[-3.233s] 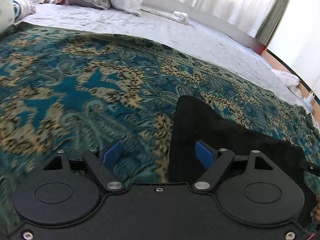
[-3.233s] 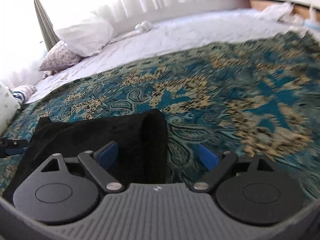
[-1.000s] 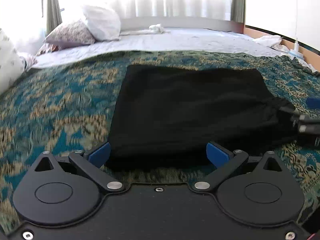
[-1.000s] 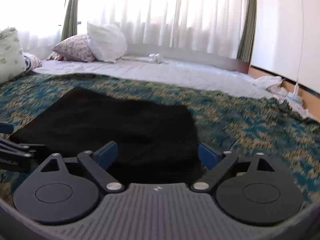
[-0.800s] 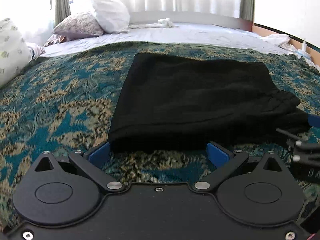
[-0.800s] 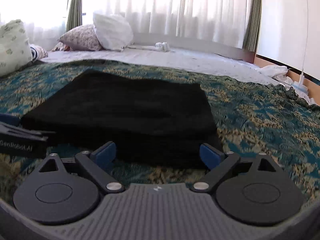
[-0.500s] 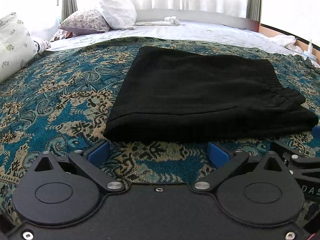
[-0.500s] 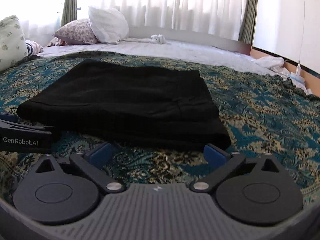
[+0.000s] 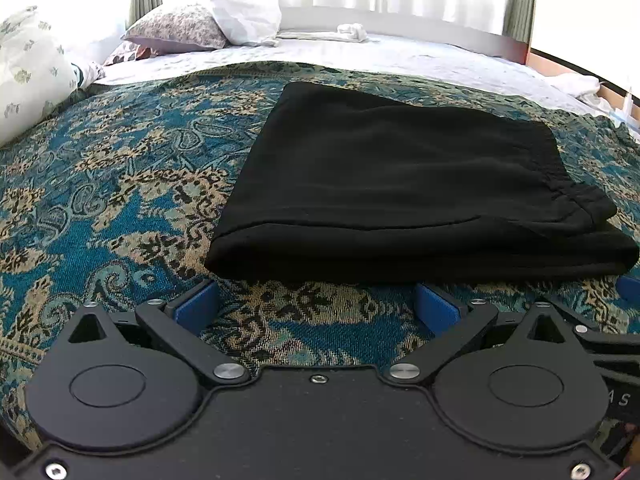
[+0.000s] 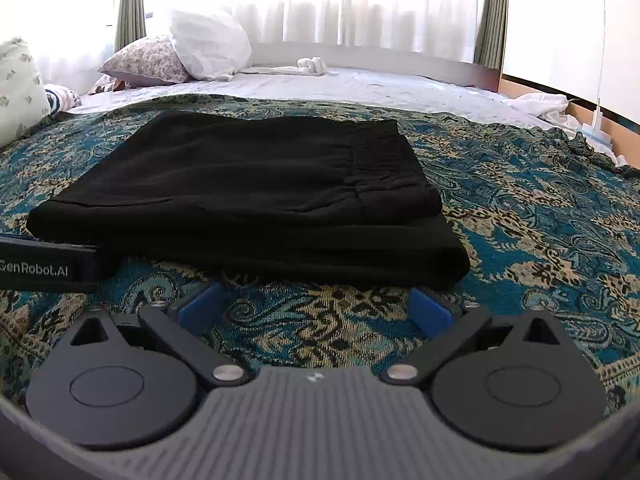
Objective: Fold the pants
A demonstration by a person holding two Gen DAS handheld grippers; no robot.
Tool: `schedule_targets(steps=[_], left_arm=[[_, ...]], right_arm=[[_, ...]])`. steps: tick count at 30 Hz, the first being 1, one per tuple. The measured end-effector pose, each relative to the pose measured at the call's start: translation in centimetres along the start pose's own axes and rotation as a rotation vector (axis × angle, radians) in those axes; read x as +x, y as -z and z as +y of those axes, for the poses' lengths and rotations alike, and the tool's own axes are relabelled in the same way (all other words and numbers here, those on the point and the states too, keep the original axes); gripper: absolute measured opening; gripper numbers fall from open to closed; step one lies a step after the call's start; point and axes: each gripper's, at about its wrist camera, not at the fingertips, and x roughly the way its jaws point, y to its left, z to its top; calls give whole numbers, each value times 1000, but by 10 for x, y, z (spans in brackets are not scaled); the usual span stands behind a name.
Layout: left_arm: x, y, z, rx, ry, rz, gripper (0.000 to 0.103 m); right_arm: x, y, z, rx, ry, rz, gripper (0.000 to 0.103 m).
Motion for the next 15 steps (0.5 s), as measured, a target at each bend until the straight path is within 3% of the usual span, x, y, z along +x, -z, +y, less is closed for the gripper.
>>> schedule_targets(steps=[15], left_arm=[[1, 0, -2, 0, -10, 2, 103]], right_arm=[[1, 0, -1, 2, -6, 2, 103]])
